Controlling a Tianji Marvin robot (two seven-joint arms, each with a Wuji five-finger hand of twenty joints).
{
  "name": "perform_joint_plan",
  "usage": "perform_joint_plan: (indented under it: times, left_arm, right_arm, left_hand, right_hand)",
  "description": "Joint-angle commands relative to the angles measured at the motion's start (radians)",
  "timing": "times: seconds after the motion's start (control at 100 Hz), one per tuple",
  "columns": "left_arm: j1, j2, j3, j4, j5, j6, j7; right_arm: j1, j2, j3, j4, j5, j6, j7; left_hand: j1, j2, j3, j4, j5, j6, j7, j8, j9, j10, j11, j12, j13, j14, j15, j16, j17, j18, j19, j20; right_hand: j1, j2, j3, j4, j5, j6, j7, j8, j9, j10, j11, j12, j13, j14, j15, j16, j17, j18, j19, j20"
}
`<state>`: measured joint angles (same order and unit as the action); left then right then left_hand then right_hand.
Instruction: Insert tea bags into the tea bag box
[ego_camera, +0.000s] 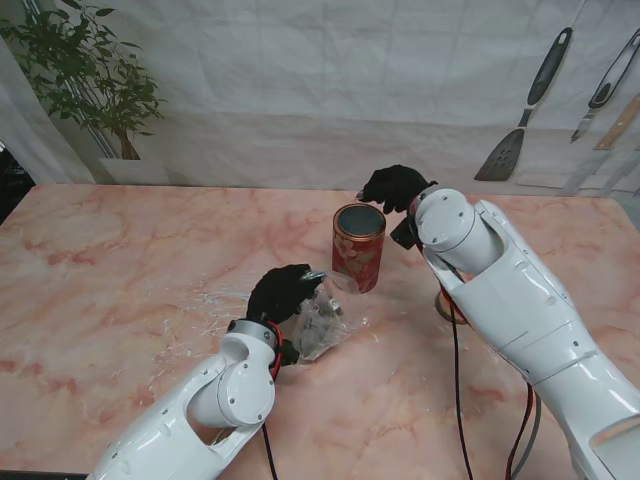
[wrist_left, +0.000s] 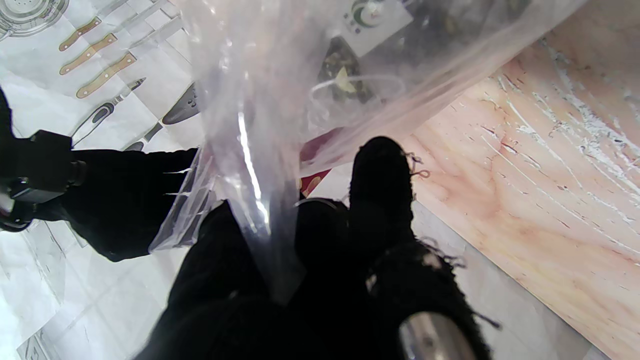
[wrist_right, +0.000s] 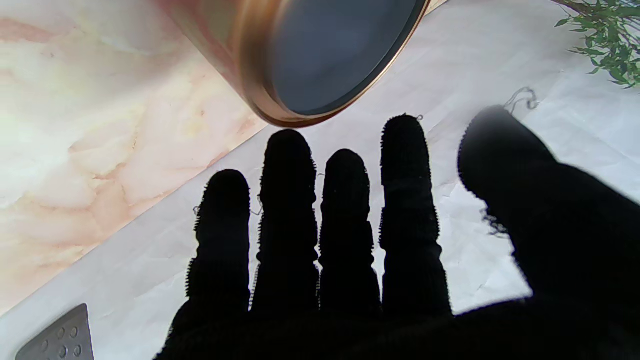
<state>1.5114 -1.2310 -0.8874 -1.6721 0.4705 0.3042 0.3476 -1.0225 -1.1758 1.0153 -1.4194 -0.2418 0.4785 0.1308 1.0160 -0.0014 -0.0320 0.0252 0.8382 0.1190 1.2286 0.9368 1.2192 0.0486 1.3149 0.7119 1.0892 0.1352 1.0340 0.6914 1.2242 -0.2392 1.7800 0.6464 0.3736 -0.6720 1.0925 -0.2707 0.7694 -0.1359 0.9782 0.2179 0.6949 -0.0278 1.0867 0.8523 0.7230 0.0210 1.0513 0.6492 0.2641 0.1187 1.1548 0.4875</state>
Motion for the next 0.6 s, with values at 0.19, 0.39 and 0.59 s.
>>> perform_joint_plan:
  times: [0.19,0.39,0.59]
  left_arm:
    - [-0.003,-0.002,-0.003,-0.016,0.008,0.011,-0.011]
    - [-0.006,-0.002,-0.003,-0.019,0.017,0.023,-0.009]
    - [-0.011,-0.002,-0.004,-0.019,0.024,0.035,-0.011]
  right_arm:
    - [-0.077,0.037,0.055,-0.118,-0.018,-0.015,0.079]
    - [-0.147,0.063,0.106,-0.183,0.011,-0.074,0.153]
    - [-0.221,0.083,0.145,-0.221,0.061,-0.171,0.221]
  left_hand:
    - [0.056,0.021,0.014,0.003,0.087,0.144,0.119,0.041,0.001,-0.025,-0.086,-0.012,0.181,0.13,0.552,-0.004,-0.099,-0.087,0.314,-0.005]
    - [0.056,0.022,0.015,0.003,0.088,0.144,0.122,0.042,0.002,-0.029,-0.085,-0.013,0.181,0.13,0.554,-0.003,-0.098,-0.089,0.314,-0.001]
    - [0.056,0.021,0.015,0.004,0.087,0.144,0.122,0.043,0.002,-0.028,-0.085,-0.014,0.18,0.13,0.554,-0.003,-0.099,-0.09,0.314,0.001]
  right_hand:
    - [-0.002,0.006,-0.012,-0.018,0.019,-0.007,0.029,-0.012,0.028,-0.005,0.02,0.016,0.024,0.008,0.032,0.013,0.01,0.013,0.008,0.011]
    - [0.013,0.029,-0.019,-0.019,0.03,0.008,0.042,-0.033,0.036,0.002,0.028,0.02,0.025,0.014,0.044,0.019,0.008,0.014,0.009,0.016]
    - [0.051,0.058,-0.042,-0.029,0.044,0.02,0.073,-0.059,0.05,0.011,0.04,0.024,0.032,0.024,0.063,0.026,0.009,0.017,0.016,0.026]
